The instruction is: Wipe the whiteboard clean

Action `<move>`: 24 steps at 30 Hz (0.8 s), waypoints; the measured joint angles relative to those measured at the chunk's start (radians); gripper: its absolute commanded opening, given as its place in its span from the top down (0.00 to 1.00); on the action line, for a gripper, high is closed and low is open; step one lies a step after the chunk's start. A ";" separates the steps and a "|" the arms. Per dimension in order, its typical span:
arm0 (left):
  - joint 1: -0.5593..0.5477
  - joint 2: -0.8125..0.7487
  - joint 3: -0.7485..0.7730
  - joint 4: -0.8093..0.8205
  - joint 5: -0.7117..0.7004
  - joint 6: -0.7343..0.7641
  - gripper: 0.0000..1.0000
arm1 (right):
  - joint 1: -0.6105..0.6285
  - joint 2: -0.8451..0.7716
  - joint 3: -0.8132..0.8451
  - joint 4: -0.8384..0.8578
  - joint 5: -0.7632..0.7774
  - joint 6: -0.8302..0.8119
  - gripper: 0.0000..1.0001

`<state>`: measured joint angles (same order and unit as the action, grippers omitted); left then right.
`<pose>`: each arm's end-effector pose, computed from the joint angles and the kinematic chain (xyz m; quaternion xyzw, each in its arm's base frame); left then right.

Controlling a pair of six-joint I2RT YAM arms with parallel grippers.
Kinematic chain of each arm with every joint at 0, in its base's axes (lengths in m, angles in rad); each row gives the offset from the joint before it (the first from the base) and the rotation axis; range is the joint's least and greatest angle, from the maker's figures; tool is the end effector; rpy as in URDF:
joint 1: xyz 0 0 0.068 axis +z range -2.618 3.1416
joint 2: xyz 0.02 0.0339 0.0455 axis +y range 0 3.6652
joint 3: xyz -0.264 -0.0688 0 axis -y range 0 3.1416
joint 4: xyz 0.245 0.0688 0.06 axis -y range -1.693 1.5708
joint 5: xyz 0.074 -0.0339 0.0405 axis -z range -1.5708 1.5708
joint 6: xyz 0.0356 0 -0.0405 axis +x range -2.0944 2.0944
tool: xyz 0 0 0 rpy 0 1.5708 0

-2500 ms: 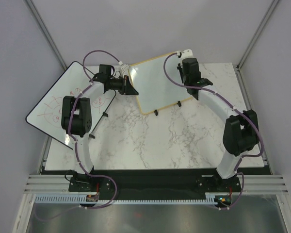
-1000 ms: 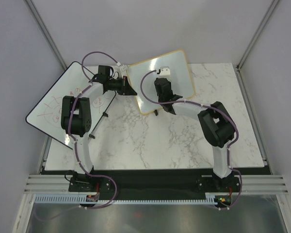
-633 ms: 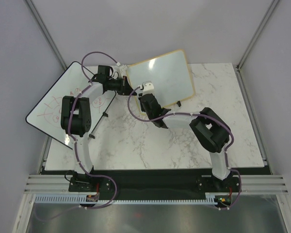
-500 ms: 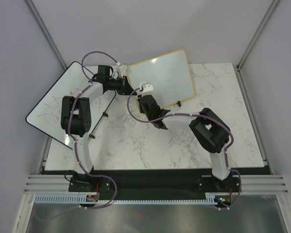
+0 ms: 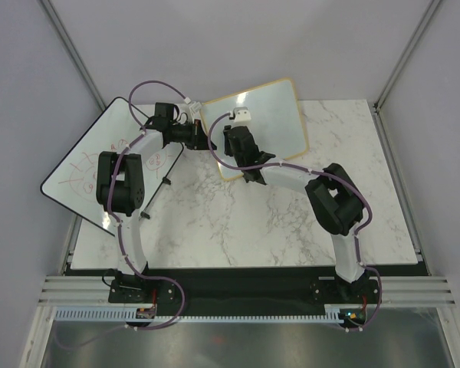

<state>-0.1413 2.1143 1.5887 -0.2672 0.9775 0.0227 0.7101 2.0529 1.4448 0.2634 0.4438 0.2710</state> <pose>0.4557 -0.0946 0.2015 0.2444 0.7996 -0.4535 0.3085 0.3722 0.2998 0.2208 -0.0502 0.8063 0.1056 0.5799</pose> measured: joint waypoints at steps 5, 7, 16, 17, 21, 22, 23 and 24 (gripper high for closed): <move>0.000 0.000 0.000 -0.002 -0.003 0.000 0.98 | 0.002 0.003 -0.031 0.056 0.018 0.004 1.00; 0.000 0.000 0.000 -0.006 -0.003 0.000 0.98 | 0.002 -0.011 -0.079 0.094 0.028 0.016 1.00; 0.000 0.000 0.002 -0.010 0.000 0.000 0.98 | 0.010 -0.044 -0.187 0.126 0.086 0.072 1.00; 0.000 0.000 0.002 -0.011 0.000 0.000 0.98 | 0.010 -0.043 -0.185 0.124 0.086 0.076 1.00; 0.001 0.000 0.002 -0.014 -0.005 0.000 0.98 | 0.019 -0.030 -0.154 0.087 0.105 0.079 1.00; 0.001 0.000 0.002 -0.015 -0.006 0.000 0.98 | 0.022 -0.028 -0.150 0.081 0.113 0.082 1.00; 0.001 0.000 0.002 -0.016 -0.006 0.000 0.98 | 0.024 -0.027 -0.151 0.082 0.117 0.090 1.00; 0.001 0.000 0.002 -0.016 -0.006 0.000 0.98 | 0.026 -0.028 -0.153 0.083 0.122 0.100 1.00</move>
<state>-0.1402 2.1143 1.5902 -0.2836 0.9714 0.0223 0.7364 2.0247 1.2915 0.3462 0.5659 0.3706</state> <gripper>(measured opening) 0.084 0.356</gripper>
